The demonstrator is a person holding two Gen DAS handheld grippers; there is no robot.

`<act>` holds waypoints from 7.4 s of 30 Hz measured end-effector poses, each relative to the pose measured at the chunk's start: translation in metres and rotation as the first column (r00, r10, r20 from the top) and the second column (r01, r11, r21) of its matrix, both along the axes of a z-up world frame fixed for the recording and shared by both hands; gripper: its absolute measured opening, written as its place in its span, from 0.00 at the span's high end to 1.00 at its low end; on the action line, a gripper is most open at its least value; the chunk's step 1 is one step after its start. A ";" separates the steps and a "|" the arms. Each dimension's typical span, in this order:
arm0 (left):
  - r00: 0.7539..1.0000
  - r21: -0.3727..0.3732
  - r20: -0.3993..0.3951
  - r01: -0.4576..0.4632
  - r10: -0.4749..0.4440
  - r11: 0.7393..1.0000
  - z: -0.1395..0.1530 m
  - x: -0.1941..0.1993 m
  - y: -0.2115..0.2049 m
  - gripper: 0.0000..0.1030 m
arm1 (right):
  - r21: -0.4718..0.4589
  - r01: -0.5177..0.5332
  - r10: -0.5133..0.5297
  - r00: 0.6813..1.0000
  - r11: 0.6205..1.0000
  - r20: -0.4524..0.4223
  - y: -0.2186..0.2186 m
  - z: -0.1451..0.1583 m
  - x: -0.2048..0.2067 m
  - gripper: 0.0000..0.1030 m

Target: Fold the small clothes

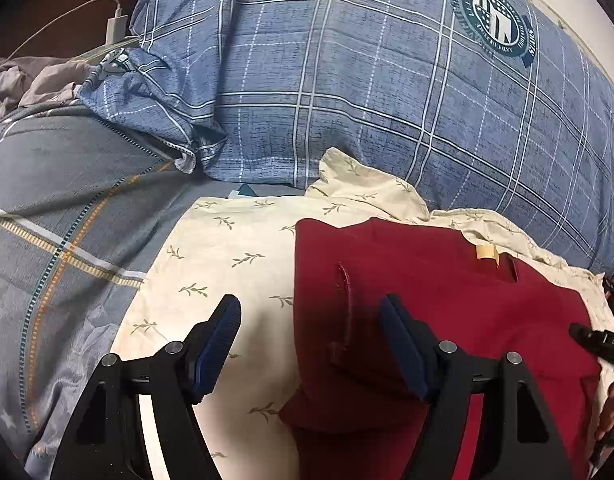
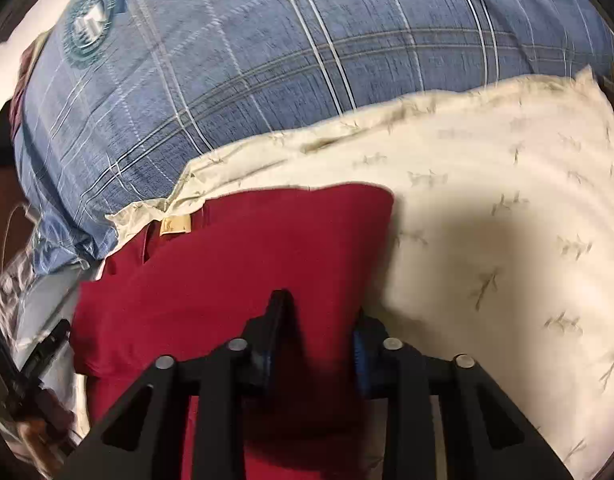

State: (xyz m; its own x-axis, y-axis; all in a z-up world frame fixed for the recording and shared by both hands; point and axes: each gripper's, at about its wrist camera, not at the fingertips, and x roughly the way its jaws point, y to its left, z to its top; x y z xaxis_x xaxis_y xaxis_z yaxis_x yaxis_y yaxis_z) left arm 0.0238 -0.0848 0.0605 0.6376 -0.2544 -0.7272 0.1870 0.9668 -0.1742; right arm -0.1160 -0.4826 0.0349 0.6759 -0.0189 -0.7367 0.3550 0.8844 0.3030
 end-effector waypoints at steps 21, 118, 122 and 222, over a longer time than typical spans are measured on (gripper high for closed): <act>0.999 0.013 -0.043 0.034 -0.033 0.999 -0.012 0.002 -0.014 0.30 | -0.093 -0.153 0.156 0.987 0.984 0.028 0.017 0.009 -0.084 0.44; 0.972 -0.030 -0.167 0.164 -0.167 0.986 0.006 -0.206 0.073 0.29 | 0.187 -0.256 0.258 0.966 0.948 0.018 0.078 -0.030 -0.244 0.33; 0.958 -0.022 -0.216 0.189 -0.189 0.982 0.003 -0.231 0.079 0.29 | 0.171 -0.313 0.319 0.948 0.934 -0.006 0.097 -0.038 -0.254 0.32; 0.971 -0.334 -0.082 0.187 -0.226 0.924 -0.008 0.067 -0.027 0.62 | 0.253 -0.071 -0.008 0.955 0.965 0.298 -0.047 0.036 -0.009 0.36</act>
